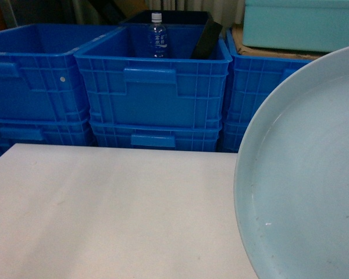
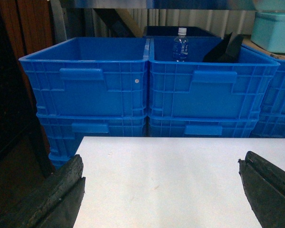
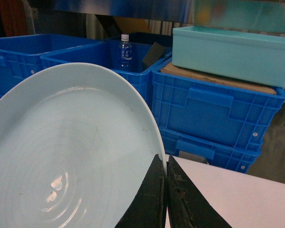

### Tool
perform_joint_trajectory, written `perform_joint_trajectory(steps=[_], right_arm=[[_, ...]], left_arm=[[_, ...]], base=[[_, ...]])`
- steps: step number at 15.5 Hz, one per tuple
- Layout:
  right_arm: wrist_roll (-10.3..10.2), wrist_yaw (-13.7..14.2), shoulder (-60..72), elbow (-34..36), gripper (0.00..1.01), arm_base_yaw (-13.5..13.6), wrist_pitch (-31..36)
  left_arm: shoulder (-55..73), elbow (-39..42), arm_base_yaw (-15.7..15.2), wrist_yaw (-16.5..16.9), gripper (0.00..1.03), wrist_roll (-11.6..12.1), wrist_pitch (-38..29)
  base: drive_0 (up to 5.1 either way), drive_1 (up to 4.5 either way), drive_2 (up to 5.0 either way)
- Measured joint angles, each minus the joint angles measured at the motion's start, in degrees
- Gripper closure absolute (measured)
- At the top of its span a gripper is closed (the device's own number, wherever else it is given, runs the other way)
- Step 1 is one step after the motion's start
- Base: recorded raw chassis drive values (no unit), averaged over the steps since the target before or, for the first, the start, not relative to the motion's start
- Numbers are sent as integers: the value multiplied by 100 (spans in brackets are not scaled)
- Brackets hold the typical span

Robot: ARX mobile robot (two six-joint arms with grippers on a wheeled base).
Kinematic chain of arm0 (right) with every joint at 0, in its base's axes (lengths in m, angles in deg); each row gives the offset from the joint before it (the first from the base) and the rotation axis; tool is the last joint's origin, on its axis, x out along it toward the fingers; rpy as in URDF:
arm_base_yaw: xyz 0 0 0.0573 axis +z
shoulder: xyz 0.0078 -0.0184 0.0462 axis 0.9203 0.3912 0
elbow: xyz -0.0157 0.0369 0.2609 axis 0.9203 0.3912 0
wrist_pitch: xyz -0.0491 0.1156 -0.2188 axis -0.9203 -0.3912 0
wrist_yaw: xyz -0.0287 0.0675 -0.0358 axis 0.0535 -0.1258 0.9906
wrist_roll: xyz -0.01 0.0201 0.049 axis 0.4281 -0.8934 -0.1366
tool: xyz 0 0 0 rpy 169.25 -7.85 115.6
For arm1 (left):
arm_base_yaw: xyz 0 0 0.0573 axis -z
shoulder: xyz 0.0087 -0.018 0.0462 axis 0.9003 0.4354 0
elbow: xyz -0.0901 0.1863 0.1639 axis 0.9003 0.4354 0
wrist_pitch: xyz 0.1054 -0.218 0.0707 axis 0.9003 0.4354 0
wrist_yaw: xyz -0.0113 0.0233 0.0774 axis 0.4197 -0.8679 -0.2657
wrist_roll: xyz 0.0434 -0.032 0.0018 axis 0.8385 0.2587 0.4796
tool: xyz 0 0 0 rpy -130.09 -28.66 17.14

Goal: Place blue tray on left shelf second layer neatly

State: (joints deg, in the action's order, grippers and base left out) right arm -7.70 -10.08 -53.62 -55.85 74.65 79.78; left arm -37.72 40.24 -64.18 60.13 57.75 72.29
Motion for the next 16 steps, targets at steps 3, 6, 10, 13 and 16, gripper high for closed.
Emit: perform_joint_trajectory(steps=[3,6,10,13,16], right_arm=[[151,105,2,2,99,-57,111],[188,107,2,2,99,-57,109],[188,109,2,2,99,-57,111],[188,107,15,2,99,-55,109],[188,107,15,2,99,-55,111]], left_arm=[[0,0,0,0,5,0,0],[0,0,0,-2,5,-2,0],[0,0,0,-2,5,0,0],[0,0,-2,-9,5,-2,0],[0,0,-2,-7,5,0,0]], base=[[0,0,0],[0,0,0],[-44,-44,-44],[-187,-187,-187],[-187,-187,-187]])
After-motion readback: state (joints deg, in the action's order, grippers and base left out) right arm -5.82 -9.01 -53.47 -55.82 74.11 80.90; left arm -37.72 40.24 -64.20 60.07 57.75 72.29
